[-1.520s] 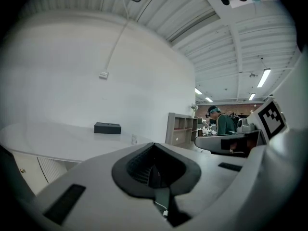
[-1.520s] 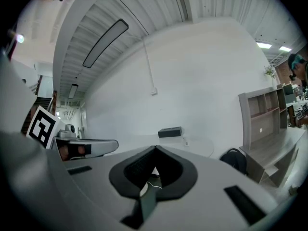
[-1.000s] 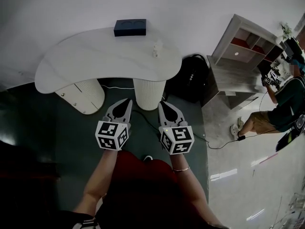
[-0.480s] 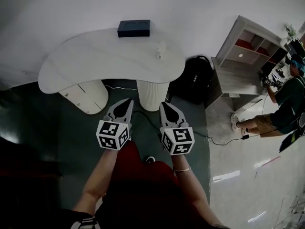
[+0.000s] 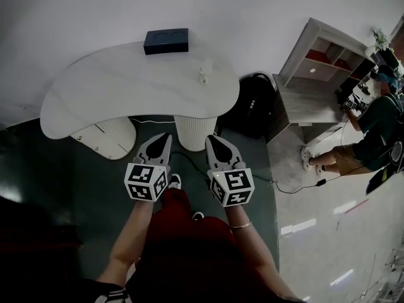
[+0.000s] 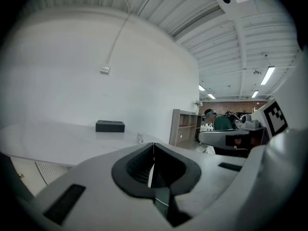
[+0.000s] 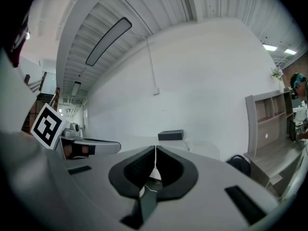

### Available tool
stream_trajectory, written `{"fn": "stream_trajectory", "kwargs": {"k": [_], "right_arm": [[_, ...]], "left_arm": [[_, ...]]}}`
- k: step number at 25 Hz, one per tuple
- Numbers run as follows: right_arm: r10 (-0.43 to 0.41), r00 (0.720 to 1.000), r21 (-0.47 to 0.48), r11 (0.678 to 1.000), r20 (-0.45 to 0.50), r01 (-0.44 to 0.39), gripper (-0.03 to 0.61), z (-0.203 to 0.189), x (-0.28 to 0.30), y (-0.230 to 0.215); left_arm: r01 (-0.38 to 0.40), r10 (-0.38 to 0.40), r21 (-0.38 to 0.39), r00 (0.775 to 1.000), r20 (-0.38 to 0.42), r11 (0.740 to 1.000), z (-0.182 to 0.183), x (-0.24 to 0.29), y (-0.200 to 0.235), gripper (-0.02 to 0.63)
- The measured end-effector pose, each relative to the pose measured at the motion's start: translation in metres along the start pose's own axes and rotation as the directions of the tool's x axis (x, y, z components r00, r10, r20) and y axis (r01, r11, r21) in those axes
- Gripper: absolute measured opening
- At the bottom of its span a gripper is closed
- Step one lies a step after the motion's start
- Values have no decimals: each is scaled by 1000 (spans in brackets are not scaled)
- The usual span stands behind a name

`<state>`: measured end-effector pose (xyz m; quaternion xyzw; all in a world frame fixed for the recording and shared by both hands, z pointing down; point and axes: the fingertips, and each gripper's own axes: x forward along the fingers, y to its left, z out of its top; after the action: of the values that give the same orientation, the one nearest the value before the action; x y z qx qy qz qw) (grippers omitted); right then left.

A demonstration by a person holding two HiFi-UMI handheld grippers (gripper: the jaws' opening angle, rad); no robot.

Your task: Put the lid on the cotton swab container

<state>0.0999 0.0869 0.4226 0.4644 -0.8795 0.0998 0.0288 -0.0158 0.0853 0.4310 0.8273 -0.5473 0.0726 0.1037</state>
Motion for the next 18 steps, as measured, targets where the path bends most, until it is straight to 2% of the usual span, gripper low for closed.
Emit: {"fn": "stream_trajectory", "kwargs": {"k": [5, 18], "right_arm": [[-1, 1000, 0, 1000, -9, 1, 17, 1, 26, -13], [-67, 996, 38, 997, -64, 70, 17, -7, 116, -43]], "left_arm": [[9, -9, -10, 1000, -3, 1000, 3, 28, 15, 25], [53, -54, -34, 998, -34, 998, 9, 101, 81, 25]]}}
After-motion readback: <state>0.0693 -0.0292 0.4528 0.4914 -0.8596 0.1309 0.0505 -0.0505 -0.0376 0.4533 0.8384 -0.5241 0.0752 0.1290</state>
